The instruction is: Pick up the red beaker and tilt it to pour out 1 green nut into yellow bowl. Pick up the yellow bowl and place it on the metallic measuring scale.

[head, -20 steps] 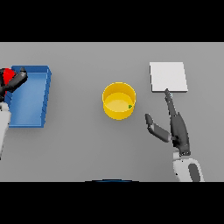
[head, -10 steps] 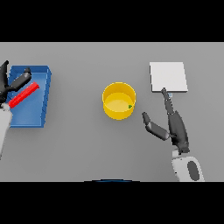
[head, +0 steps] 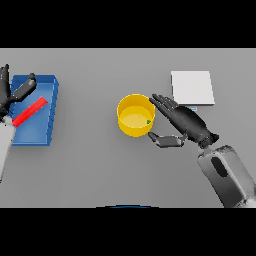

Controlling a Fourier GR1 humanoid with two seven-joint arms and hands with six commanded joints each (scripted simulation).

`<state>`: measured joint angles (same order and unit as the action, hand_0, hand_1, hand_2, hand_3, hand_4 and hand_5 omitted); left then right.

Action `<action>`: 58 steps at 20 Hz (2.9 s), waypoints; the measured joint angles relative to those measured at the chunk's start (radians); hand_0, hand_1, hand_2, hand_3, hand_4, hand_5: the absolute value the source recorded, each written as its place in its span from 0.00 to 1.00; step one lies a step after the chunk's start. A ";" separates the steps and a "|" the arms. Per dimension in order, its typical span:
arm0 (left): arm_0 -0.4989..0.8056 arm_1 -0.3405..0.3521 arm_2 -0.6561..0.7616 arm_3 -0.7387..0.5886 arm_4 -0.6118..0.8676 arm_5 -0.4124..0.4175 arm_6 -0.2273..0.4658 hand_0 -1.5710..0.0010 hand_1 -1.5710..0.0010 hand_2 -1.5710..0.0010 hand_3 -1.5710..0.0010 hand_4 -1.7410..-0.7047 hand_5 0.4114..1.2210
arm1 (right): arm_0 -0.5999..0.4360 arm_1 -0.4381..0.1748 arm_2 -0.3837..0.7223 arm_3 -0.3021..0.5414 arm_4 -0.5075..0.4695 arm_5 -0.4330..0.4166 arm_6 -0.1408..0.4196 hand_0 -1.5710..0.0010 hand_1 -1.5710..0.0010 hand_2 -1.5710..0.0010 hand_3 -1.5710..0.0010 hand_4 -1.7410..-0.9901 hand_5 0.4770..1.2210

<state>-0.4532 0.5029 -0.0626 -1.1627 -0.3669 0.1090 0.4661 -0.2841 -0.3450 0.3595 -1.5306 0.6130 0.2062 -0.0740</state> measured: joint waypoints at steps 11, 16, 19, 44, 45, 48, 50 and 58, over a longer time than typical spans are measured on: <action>0.027 0.012 0.000 -0.024 0.004 -0.008 0.004 1.00 1.00 1.00 1.00 0.96 0.36 | -0.289 -0.076 0.240 0.209 0.227 0.164 -0.130 1.00 1.00 1.00 1.00 0.70 0.33; 0.017 0.008 -0.006 -0.010 -0.003 -0.005 -0.006 1.00 1.00 1.00 1.00 0.97 0.35 | -0.353 -0.028 0.291 0.297 0.245 0.215 -0.132 1.00 1.00 1.00 1.00 0.66 0.34; 0.015 0.021 0.008 -0.014 0.006 -0.006 -0.007 1.00 1.00 1.00 1.00 0.96 0.35 | -0.412 -0.003 0.314 0.358 0.267 0.234 -0.114 1.00 1.00 1.00 1.00 0.64 0.34; 0.028 0.036 0.007 -0.008 0.005 -0.018 -0.027 1.00 1.00 1.00 1.00 0.97 0.34 | -0.473 0.031 0.343 0.482 0.221 0.366 -0.136 0.06 0.06 0.18 0.13 0.05 0.96; 0.034 0.028 0.002 -0.002 -0.001 -0.010 -0.030 1.00 1.00 1.00 1.00 0.97 0.34 | -0.464 0.029 0.338 0.471 0.214 0.362 -0.123 0.05 0.05 0.18 0.12 0.04 0.97; 0.021 0.033 0.002 0.004 -0.005 -0.013 -0.028 1.00 1.00 1.00 1.00 0.98 0.34 | -0.456 0.019 0.337 0.446 0.206 0.348 -0.114 0.03 0.03 0.17 0.11 0.02 0.99; 0.029 0.047 0.010 -0.012 0.001 -0.018 -0.030 1.00 1.00 1.00 1.00 0.98 0.34 | -0.466 0.010 0.332 0.422 0.201 0.360 -0.102 0.02 0.02 0.14 0.15 0.01 0.99; 0.009 0.036 0.004 0.005 -0.007 -0.011 -0.030 1.00 1.00 1.00 1.00 0.97 0.35 | -0.482 -0.074 0.248 0.266 0.165 0.435 -0.025 0.00 0.00 0.09 0.20 0.00 1.00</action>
<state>-0.4443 0.5389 -0.0589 -1.1576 -0.3740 0.0983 0.4359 -0.7660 -0.4194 0.6076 -1.2641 0.7778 0.6412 -0.0993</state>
